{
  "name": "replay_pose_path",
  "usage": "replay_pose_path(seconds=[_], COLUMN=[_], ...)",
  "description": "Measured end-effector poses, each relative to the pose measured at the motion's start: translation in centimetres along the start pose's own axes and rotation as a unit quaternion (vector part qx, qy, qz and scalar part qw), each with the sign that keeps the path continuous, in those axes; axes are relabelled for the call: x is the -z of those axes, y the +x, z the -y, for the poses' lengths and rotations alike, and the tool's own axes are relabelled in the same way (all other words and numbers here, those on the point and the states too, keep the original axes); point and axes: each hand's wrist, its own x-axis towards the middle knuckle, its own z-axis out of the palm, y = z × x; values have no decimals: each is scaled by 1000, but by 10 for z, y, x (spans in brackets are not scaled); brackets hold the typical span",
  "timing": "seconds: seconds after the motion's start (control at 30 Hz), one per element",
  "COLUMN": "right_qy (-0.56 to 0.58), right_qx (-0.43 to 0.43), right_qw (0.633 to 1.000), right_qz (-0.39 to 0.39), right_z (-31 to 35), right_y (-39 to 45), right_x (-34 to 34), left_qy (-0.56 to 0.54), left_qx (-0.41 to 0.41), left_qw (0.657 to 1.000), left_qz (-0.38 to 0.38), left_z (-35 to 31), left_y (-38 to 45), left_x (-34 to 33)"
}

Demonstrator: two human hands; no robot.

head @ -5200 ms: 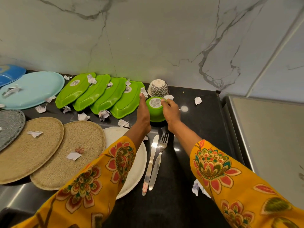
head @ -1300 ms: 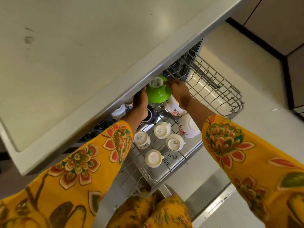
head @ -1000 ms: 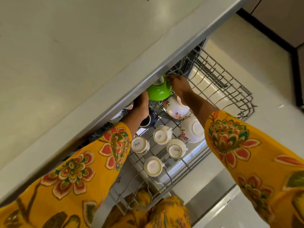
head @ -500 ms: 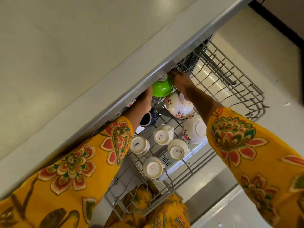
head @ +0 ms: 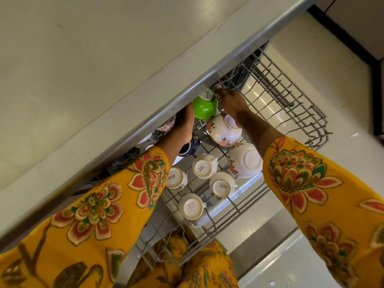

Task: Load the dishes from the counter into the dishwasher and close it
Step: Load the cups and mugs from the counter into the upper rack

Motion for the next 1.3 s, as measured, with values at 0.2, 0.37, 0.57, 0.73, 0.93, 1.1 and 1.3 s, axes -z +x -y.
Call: replay_pose_path(seconds=[0.2, 0.37, 0.57, 0.73, 0.93, 1.1, 1.3], right_qy=[28, 55, 31, 18, 0, -6, -46], right_qx=[9, -2, -3, 17, 54, 111, 171], right_qw=[999, 998, 1000, 999, 993, 984, 967], right_qz=[-43, -24, -1, 40, 101, 142, 182], right_z=[2, 0, 0, 2, 17, 40, 73], right_y=[-29, -68, -130, -194, -268, -320, -367], right_x=[7, -3, -23, -48, -76, -106, -151], left_qy=[-57, -95, -93, -130, -152, -171, -210], left_qx=[-35, -14, -30, -52, -72, -102, -173], left_qw=[998, 995, 995, 990, 983, 973, 955], left_qz=[-6, 0, -18, -12, -70, -113, -116], left_z=[1, 6, 21, 32, 45, 46, 39], left_y=[-39, -68, -118, -179, -251, -303, -361], left_x=[-5, 5, 31, 62, 112, 160, 213])
